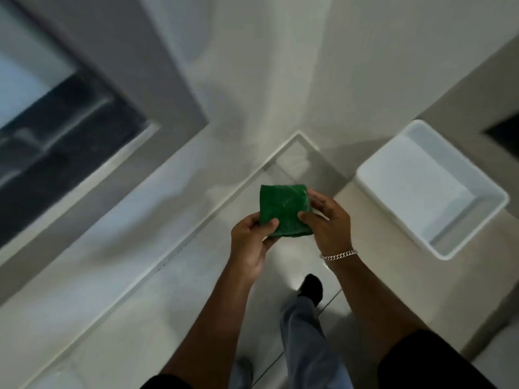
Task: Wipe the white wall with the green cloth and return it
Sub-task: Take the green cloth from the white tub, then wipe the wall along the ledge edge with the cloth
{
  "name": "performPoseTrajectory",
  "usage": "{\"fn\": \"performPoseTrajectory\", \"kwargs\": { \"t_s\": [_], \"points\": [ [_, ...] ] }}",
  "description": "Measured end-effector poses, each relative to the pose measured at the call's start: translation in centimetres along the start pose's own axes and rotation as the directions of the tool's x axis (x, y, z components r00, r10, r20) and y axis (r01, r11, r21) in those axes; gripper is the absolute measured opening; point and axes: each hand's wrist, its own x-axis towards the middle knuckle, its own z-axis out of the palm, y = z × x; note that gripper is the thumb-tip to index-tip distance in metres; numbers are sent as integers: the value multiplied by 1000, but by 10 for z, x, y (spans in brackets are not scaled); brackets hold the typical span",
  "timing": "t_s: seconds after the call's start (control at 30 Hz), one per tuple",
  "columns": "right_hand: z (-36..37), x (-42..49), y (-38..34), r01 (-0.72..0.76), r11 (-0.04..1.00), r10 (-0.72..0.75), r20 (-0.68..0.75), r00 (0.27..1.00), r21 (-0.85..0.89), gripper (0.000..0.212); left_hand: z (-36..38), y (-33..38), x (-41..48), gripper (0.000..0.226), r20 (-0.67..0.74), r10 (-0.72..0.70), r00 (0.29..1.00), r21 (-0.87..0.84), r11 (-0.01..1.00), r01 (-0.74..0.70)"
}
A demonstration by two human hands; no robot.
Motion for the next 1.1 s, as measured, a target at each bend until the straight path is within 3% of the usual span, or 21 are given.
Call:
{"fn": "performPoseTrajectory", "kwargs": {
  "t_s": [0.27, 0.5, 0.67, 0.77, 0.83, 0.9, 0.97, 1.0, 1.1],
  "points": [
    [156, -44, 167, -48, 963, 124, 279, 952, -265, 45, -238, -81, 30, 32, -336, 6, 942, 51, 999, 12],
    [248, -27, 342, 133, 846, 132, 445, 886, -516, 46, -379, -171, 132, 37, -501, 81, 862, 224, 974, 39],
    [291, 8, 453, 332, 767, 13, 530, 848, -549, 46, -434, -216, 211, 30, -530, 217, 820, 360, 933, -14],
    [317, 21, 497, 431, 732, -88, 555, 827, -527, 46, -463, -229, 251, 33, -527, 263, 808, 344, 936, -80],
    [326, 26, 520, 549, 643, -204, 572, 794, -533, 43, -480, -239, 270, 34, -516, 304, 801, 357, 926, -121],
    [333, 24, 540, 662, 486, -316, 591, 742, -571, 39, -503, -252, 275, 34, -509, 466, 724, 548, 824, -145],
    [337, 17, 556, 762, 318, -412, 642, 647, -564, 34, -533, -272, 272, 38, -457, 651, 607, 746, 652, -138],
    [339, 12, 563, 799, 241, -417, 684, 598, -552, 37, -549, -282, 270, 43, -411, 703, 580, 824, 559, -94],
    [349, -1, 581, 816, 46, -253, 784, 567, -576, 59, -596, -306, 269, 63, -266, 701, 662, 948, 314, 48]
  ]
}}
